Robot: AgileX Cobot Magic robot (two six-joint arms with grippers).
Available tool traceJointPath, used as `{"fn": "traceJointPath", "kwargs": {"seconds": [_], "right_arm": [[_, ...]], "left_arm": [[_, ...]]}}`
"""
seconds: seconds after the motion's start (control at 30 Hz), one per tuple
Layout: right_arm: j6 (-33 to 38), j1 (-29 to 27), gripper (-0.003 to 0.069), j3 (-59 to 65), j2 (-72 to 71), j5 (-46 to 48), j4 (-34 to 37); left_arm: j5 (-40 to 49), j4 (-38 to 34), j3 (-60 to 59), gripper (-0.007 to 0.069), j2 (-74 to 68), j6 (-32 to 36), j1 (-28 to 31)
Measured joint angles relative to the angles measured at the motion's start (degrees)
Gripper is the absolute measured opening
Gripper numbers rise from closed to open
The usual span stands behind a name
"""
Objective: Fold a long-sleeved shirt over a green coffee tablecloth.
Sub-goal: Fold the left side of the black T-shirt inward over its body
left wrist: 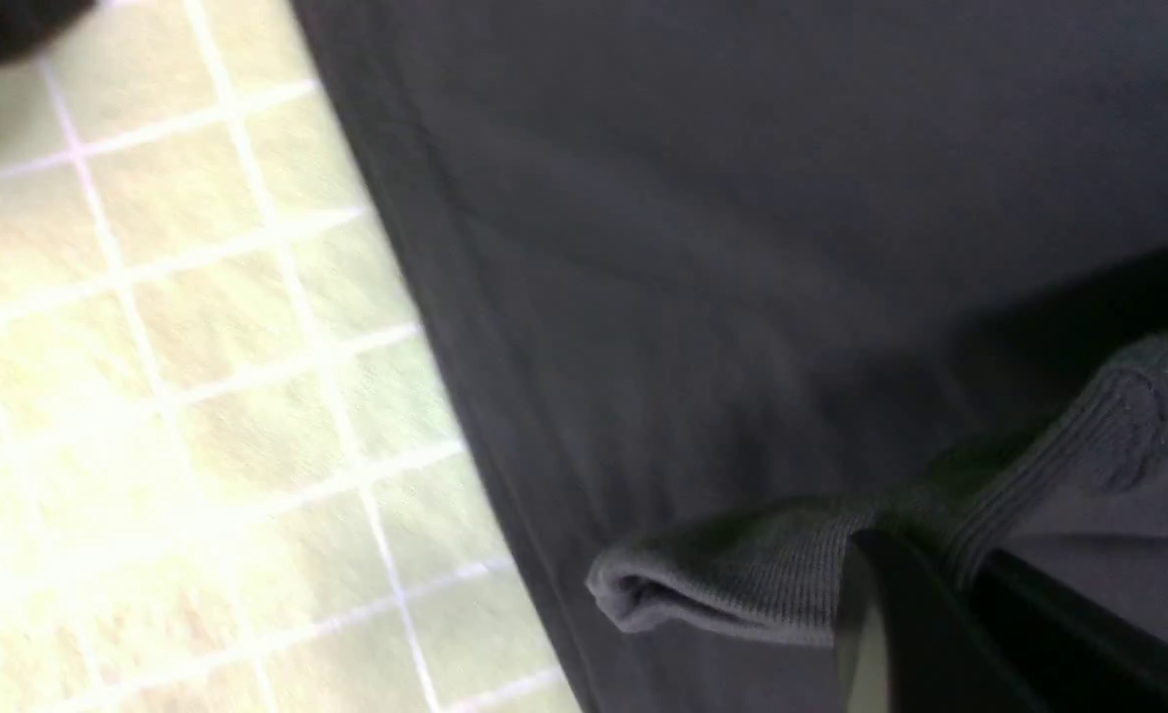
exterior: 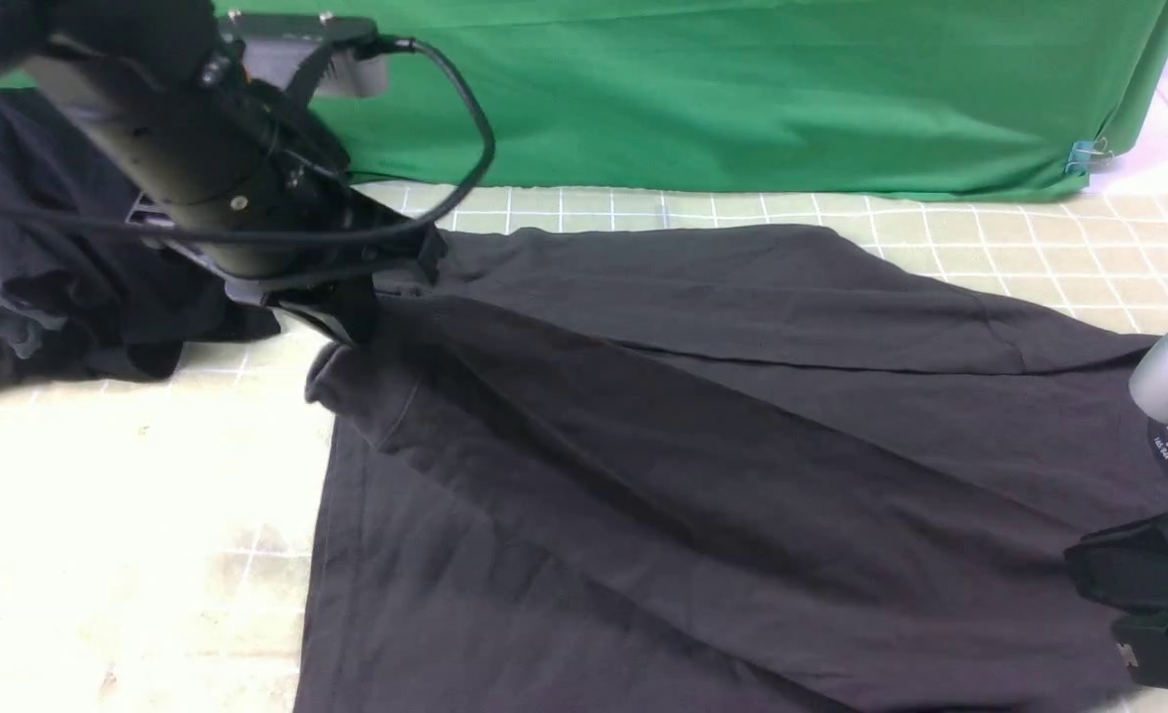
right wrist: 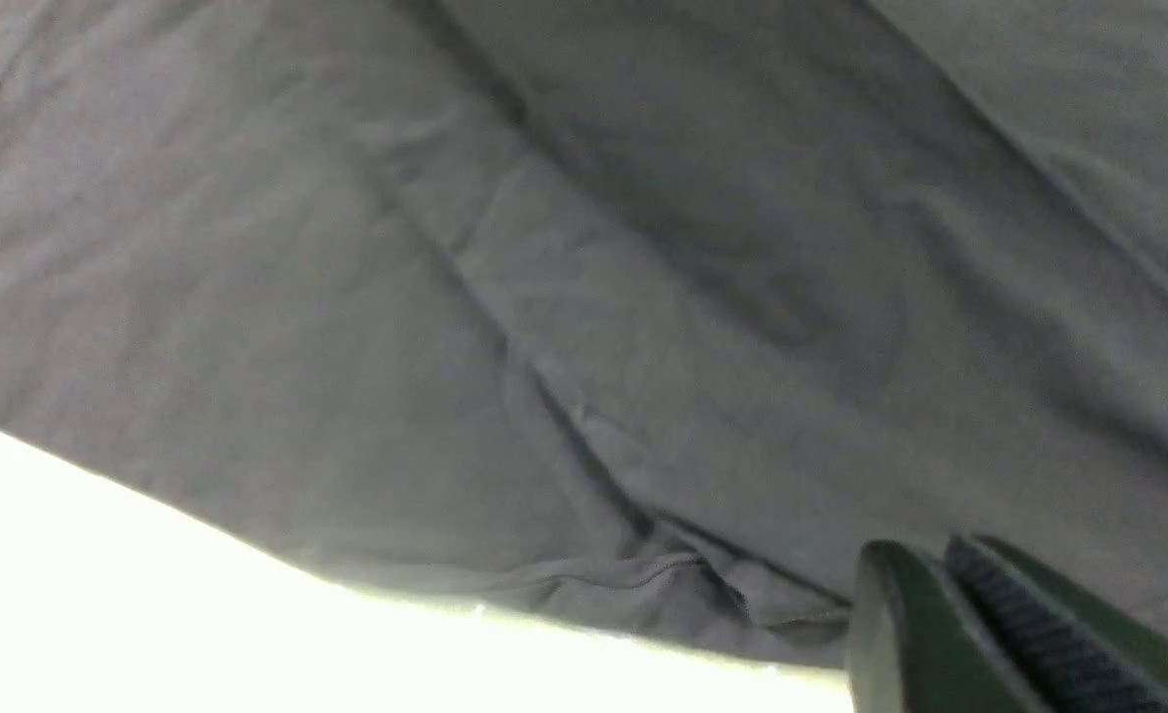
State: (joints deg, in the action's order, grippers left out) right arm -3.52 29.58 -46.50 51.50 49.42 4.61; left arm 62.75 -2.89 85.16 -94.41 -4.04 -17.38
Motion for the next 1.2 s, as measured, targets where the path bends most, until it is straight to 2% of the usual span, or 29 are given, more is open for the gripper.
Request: {"fn": "traceJointPath", "kwargs": {"seconds": [0.17,0.4,0.53,0.6,0.67,1.03,1.2], "right_arm": [[0.75,0.00,0.0045,0.00,0.23,0.96,0.31],[6.50,0.00,0.0072,0.00,6.16,9.88,3.13],[11.00,0.00,0.0183,0.00,15.94,11.48,2.85],[11.85,0.00,0.0255,-0.01,21.42,9.55,1.11],[12.08,0.00,0.0295,-0.05,26.02,7.37,-1.06],[12.33,0.00,0.0315,-0.05,37.63,-2.99,-2.55],[12.33,0.00,0.0309,-0.05,40.77,-4.01,-2.55]], "left_arm": [[-0.20,0.94,0.32,0.0007,-6.42,1.36,2.68],[-2.46,2.89,0.38,0.0007,-10.99,1.53,3.88],[-3.81,2.89,0.49,0.0007,-12.44,1.53,3.92],[-4.16,2.89,0.49,0.0007,-12.82,1.66,3.92],[-4.16,2.89,0.49,0.0007,-13.19,1.66,3.92],[-4.21,2.89,0.56,0.0007,-14.08,2.11,3.92],[-4.21,2.89,0.56,0.0007,-14.89,2.18,3.92]]}}
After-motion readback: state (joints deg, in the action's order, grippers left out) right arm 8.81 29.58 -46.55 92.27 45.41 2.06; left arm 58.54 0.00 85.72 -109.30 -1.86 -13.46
